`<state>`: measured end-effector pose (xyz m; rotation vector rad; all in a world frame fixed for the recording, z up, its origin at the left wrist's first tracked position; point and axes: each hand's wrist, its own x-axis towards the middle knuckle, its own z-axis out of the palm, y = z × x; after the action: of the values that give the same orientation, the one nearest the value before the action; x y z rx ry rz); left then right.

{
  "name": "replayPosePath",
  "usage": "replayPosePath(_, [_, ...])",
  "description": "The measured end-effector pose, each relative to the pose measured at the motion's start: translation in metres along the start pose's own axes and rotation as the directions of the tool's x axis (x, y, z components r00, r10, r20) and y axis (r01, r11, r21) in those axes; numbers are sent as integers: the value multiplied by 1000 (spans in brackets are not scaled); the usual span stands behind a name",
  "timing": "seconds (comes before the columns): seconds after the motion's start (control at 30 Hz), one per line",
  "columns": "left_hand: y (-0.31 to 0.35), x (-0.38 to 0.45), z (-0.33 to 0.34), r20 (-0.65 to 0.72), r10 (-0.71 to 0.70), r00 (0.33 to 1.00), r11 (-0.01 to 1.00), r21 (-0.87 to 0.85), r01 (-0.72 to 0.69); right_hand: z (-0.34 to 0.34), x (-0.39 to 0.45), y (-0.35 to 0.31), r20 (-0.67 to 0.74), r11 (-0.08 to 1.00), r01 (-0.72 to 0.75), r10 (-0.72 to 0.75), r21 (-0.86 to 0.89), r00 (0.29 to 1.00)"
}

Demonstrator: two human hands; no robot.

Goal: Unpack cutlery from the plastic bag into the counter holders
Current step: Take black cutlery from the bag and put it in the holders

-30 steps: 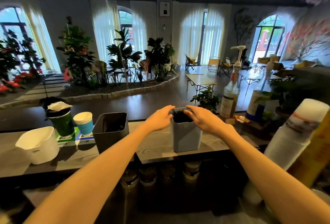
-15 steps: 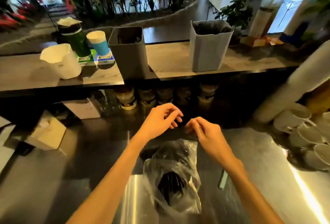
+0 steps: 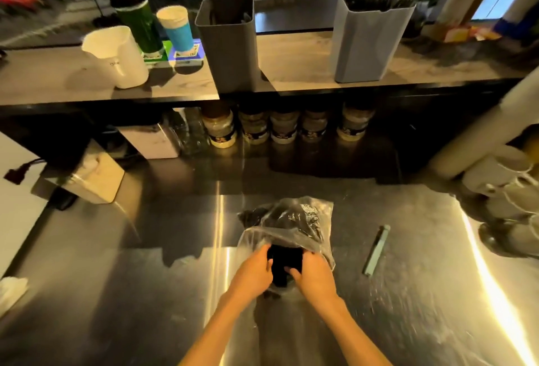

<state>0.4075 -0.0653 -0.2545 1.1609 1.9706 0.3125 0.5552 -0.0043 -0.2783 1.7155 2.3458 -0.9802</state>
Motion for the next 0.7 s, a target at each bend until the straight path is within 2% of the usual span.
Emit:
replayPosePath(0.07, [-1,-3,0,-33,-1,999,998,-63,-1,8,4,-10,-37,996,-60,58,-70,998])
replayPosePath(0.17, [1,-4,-3,-59,6,998,992,-123,-13,17,8,-18,-19,983,-152,150,-108,988])
replayPosePath(0.27, [1,-5,-7,-73,3,997,987,-158,-14,13,13,-17,14,987,-155,156,-33,988])
replayPosePath(0.4, [0,-6,-12,-86,7,996,985,-170,-22,5,17,-10,138,975,-222,216,29,967])
replayPosePath(0.53, [2,-4,-18,-66,19,998,983,-181,-31,3,20,-1,97,955,-232,218,183,971])
replayPosePath(0.63, [4,-1,-21,-82,31,996,980,-195,-47,-7,10,-10,168,913,-231,184,335,969])
replayPosePath(0.7, [6,-2,-23,-76,37,996,980,-194,-51,-13,3,-15,135,929,-202,167,310,977])
